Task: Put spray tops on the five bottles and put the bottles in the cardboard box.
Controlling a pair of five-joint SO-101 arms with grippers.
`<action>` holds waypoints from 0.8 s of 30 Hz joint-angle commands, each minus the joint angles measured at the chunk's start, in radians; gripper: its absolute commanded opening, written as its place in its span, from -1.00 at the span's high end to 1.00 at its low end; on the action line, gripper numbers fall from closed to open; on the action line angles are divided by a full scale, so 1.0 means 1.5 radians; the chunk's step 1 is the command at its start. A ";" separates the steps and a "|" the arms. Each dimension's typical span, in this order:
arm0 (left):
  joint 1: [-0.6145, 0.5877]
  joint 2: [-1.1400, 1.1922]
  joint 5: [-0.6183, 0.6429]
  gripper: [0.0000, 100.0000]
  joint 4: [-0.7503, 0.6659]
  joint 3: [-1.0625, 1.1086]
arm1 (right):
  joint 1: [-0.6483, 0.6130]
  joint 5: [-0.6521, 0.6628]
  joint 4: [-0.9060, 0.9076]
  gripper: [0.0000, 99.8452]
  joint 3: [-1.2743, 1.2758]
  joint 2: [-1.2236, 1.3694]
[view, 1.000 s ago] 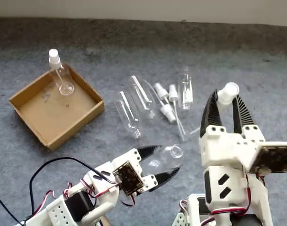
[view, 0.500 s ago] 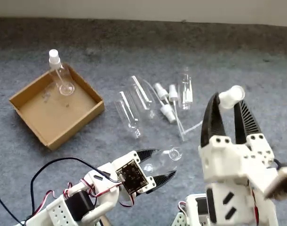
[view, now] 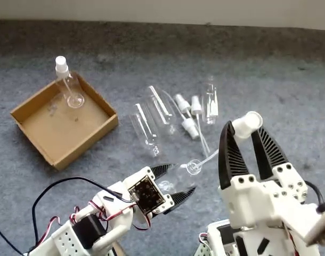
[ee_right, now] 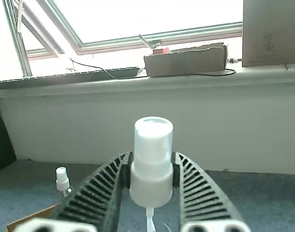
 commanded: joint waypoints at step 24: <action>-0.008 -0.004 -0.003 0.94 -0.002 0.015 | -0.008 -0.002 -0.016 0.84 0.029 -0.002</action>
